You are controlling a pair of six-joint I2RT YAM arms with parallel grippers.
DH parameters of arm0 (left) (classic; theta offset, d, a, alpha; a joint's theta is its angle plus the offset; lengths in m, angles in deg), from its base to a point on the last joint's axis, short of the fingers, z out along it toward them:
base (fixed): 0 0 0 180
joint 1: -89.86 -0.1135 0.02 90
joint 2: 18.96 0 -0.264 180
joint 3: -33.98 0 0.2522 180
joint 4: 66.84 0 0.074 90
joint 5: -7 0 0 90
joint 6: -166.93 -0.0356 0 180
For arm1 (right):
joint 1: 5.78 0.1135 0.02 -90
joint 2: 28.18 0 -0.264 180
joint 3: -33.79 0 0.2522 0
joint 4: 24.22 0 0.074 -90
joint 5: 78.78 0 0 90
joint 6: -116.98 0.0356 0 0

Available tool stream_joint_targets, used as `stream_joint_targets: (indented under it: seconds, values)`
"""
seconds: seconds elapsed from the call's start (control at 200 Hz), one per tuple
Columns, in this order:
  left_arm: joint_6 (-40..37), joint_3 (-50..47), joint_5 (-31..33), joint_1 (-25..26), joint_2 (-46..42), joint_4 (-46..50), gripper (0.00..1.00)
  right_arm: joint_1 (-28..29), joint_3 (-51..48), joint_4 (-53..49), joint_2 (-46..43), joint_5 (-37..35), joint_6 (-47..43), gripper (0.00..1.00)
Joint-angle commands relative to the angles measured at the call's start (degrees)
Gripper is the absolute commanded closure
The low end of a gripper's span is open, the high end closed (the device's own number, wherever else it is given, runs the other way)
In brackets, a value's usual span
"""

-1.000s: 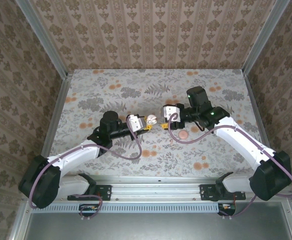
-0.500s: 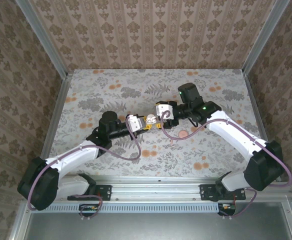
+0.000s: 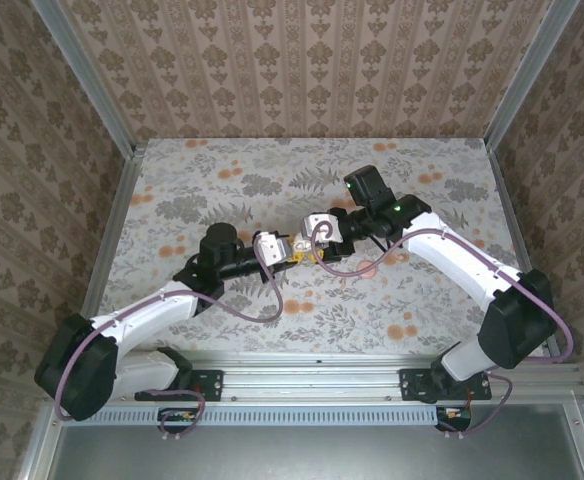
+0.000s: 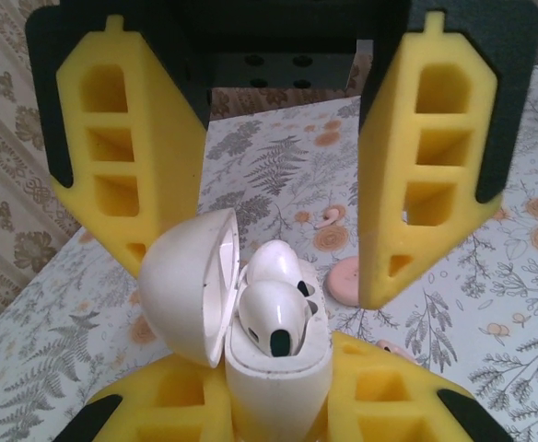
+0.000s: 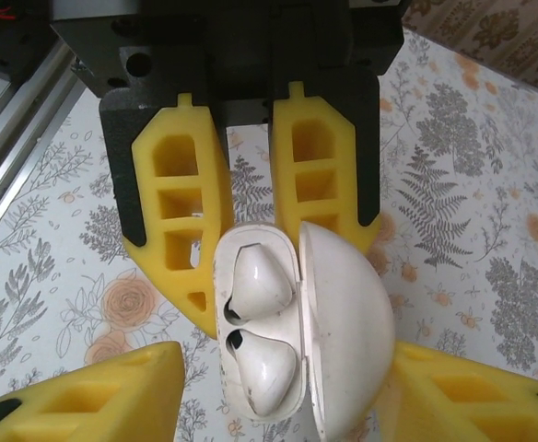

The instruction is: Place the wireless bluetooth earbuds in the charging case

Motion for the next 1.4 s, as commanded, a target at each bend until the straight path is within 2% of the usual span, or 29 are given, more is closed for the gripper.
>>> stream_joint_targets:
  seconds: [0.0, 0.185, 0.325, 0.625, 0.955, 1.16, 1.395]
  values:
    - [-1.0, 0.3, 0.3, 0.2, -1.8, -0.5, 0.93, 0.3, -0.4, -3.8, -4.5, 1.0, -0.5, 0.47]
    - [-0.6, 0.0, 0.4, 0.1, -2.6, -0.5, 0.93, 0.3, -4.2, -4.2, -11.6, 0.1, 1.8, 0.54]
    - [-0.6, -0.2, -0.1, 0.3, -3.4, 0.1, 0.93, 0.2, -7.4, 0.4, -14.3, -3.3, 4.7, 0.53]
    - [-1.0, -0.3, -0.2, 0.8, -4.8, 1.3, 0.93, 0.2, -4.6, 5.6, -9.1, -1.1, 5.5, 0.52]
    - [-1.2, -0.6, 0.5, 1.2, -5.5, 1.9, 0.93, 1.0, -2.1, 4.1, -6.1, 2.3, 3.7, 0.56]
    - [-1.2, -0.4, 0.6, 1.4, -5.2, 2.0, 0.93, 1.8, -1.4, 3.9, -3.8, 3.3, 3.0, 0.63]
    - [-1.0, -0.5, 0.8, 1.5, -5.1, 2.0, 0.93, 1.9, -1.8, 4.2, -3.7, 3.4, 2.8, 0.85]
